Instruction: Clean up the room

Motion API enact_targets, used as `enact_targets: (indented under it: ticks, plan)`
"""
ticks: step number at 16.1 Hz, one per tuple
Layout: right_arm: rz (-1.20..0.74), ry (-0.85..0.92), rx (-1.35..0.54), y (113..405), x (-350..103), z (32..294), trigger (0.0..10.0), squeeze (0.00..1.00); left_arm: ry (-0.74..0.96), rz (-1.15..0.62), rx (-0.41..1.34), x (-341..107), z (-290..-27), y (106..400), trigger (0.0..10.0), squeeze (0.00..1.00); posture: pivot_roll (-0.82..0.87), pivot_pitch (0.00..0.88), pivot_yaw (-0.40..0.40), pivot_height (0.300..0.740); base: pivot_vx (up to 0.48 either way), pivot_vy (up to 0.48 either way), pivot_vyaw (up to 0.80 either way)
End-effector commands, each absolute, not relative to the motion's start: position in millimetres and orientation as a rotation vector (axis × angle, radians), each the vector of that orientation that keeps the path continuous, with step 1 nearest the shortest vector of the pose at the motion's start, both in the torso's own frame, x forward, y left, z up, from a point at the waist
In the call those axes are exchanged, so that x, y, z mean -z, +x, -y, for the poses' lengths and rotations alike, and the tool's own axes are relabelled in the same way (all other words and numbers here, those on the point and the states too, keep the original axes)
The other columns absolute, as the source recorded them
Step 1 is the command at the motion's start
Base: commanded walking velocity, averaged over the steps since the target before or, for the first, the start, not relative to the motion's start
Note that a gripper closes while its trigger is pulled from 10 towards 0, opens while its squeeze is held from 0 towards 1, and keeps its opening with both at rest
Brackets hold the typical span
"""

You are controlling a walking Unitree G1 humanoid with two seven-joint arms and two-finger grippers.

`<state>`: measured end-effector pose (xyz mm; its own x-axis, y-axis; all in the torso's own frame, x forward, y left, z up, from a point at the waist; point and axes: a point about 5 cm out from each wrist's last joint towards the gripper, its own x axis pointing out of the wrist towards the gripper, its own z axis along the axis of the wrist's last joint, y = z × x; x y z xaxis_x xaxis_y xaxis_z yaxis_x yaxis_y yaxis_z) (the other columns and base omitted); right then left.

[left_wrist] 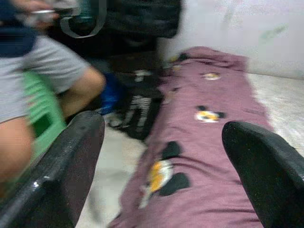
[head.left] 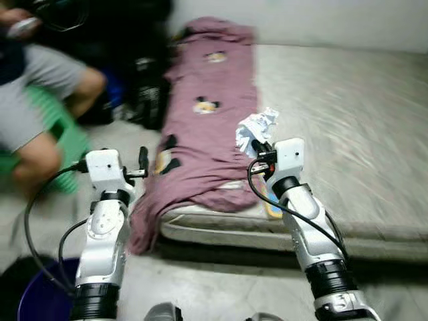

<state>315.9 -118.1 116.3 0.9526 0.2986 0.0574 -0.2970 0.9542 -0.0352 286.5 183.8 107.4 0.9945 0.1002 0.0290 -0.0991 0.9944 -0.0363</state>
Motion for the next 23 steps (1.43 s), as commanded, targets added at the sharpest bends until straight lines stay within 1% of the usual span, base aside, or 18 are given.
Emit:
enact_targets:
  ticks: [1,2,4,6,23]
  plan:
    - [0.090,-0.044,-0.312,319,-123,117,10.0,0.00,-0.032,0.041,-0.099,-109,-183,286,10.0,0.00,-0.12,0.000,0.004,0.740,0.000,0.000,0.80]
    - [0.093,-0.045,-0.317,320,-124,115,10.0,0.00,-0.043,0.044,-0.089,-110,-180,287,10.0,0.00,-0.12,0.000,0.002,0.740,0.000,0.000,0.80]
    - [0.094,-0.049,-0.323,321,-124,114,10.0,0.00,0.006,0.046,-0.107,-109,-176,288,10.0,0.00,-0.12,0.000,0.000,0.740,0.000,0.000,0.80]
    - [0.093,-0.049,-0.324,321,-124,114,10.0,0.00,-0.019,0.026,-0.086,-106,-174,289,10.0,0.00,-0.12,0.000,-0.001,0.740,0.000,0.000,0.80]
    - [0.090,-0.025,-0.310,322,-123,115,10.0,0.00,-0.027,0.017,-0.069,-104,-172,289,10.0,0.00,-0.12,0.000,0.002,0.740,0.000,0.000,0.80]
